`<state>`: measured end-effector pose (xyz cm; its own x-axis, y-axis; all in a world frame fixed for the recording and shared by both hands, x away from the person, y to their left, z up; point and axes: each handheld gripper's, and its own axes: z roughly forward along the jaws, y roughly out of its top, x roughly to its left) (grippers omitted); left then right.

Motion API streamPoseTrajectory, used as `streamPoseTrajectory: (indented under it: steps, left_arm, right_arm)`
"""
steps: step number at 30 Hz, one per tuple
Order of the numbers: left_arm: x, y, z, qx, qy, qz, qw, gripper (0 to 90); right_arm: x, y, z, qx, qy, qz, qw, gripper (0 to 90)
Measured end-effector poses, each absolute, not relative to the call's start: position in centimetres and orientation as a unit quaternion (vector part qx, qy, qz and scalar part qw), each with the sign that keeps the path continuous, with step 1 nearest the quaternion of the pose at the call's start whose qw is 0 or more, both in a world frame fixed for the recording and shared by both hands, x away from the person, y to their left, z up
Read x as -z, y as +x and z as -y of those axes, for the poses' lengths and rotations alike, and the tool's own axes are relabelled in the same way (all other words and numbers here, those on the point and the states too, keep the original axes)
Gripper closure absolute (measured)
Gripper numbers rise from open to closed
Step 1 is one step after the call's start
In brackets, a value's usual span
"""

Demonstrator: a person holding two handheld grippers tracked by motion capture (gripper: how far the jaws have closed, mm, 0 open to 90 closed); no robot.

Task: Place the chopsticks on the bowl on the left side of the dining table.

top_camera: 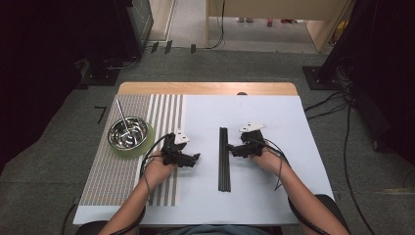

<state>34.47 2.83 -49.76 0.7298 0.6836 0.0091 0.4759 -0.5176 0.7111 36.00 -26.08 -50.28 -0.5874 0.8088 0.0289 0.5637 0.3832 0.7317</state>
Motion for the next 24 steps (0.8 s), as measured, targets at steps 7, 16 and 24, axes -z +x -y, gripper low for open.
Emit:
streamPoseTrajectory:
  steps: [7,16,24]
  left_arm:
    - [49.77,34.32,-2.73,-0.151,0.857,-0.342,0.356,9.2]
    - [49.78,34.24,-2.69,-0.153,0.855,-0.346,0.356,9.1]
    - [49.79,34.26,-2.69,-0.152,0.854,-0.347,0.356,9.2]
  right_arm:
    - [50.27,36.00,26.09,-0.361,0.422,-0.814,0.169,12.2]
    - [50.25,36.07,26.09,-0.360,0.421,-0.815,0.167,11.4]
    - [50.26,36.06,26.09,-0.361,0.421,-0.816,0.166,11.1]
